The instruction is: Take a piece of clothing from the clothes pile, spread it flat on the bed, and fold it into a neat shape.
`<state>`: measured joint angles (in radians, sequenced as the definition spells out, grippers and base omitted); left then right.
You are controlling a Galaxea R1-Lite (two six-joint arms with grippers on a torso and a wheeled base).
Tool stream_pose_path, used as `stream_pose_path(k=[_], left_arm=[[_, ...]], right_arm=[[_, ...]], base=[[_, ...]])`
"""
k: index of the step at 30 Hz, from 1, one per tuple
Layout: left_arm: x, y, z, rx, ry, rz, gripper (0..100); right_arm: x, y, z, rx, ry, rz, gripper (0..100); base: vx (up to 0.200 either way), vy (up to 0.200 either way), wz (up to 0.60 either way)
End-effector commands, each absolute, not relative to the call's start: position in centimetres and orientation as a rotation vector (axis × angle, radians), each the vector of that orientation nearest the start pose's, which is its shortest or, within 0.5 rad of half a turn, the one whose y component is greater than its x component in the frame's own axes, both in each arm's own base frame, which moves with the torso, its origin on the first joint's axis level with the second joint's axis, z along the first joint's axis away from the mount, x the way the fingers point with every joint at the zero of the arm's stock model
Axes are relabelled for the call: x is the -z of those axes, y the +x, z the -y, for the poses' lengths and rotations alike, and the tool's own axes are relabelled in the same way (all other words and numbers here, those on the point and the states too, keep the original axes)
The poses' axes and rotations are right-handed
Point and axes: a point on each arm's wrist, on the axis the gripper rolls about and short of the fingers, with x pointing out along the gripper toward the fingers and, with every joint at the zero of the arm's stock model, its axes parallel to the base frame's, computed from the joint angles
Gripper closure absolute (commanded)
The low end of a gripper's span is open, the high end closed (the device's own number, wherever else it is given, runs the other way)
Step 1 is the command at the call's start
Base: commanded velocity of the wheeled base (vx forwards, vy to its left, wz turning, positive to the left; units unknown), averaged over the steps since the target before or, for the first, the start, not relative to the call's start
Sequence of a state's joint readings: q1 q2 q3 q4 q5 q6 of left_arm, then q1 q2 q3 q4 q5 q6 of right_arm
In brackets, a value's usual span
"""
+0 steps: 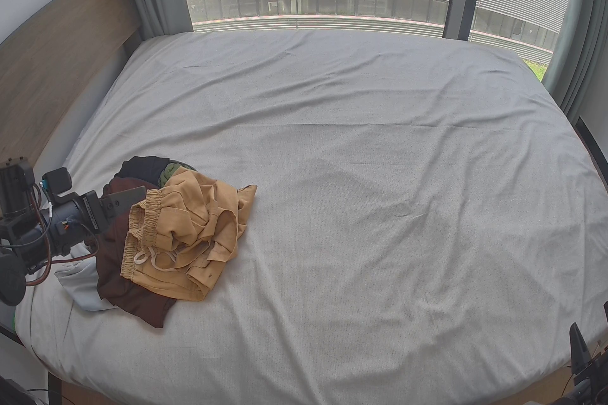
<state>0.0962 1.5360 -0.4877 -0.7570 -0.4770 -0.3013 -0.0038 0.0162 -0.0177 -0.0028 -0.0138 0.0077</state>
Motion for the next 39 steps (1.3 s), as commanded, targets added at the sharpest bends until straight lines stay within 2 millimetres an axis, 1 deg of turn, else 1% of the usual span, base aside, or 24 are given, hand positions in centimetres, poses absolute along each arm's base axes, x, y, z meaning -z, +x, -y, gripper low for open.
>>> stream_pose_path(k=[1,4,10,13,19,30,34,39], left_arm=[[-14.9,25.3,-1.5,0.326,-0.395,-0.364,0],[-14.7,25.9,-1.5,0.325,-0.395,-0.371,0],[-13.2,27.3,-1.6,0.318,-0.402,-0.412,0],[-12.4,28.6,-1.8,0.317,-0.402,-0.41,0],[-11.0,29.8,-1.6,0.322,-0.401,-0.419,0],[-10.2,31.9,-1.6,0.331,-0.406,-0.427,0],[-10.2,32.7,-1.3,0.344,-0.407,-0.423,0],[-9.6,33.6,-0.4,0.373,-0.401,-0.435,0]], right_arm=[[-7.6,-2.3,0.0,0.017,0.008,0.003,0],[-7.6,-2.3,0.0,0.018,0.008,0.003,0],[-7.6,-2.3,0.0,0.018,0.009,0.003,0],[-7.6,-2.3,0.0,0.018,0.009,0.003,0],[-7.6,-2.3,0.0,0.018,0.009,0.003,0],[-7.6,-2.3,0.0,0.017,0.009,0.003,0],[-7.6,-2.3,0.0,0.017,0.009,0.003,0],[-7.6,-2.3,0.0,0.017,0.009,0.003,0]], base=[[0.0,0.0,0.0],[0.0,0.0,0.0],[0.0,0.0,0.0],[0.0,0.0,0.0],[0.0,0.0,0.0],[0.0,0.0,0.0],[0.0,0.0,0.0],[0.0,0.0,0.0]])
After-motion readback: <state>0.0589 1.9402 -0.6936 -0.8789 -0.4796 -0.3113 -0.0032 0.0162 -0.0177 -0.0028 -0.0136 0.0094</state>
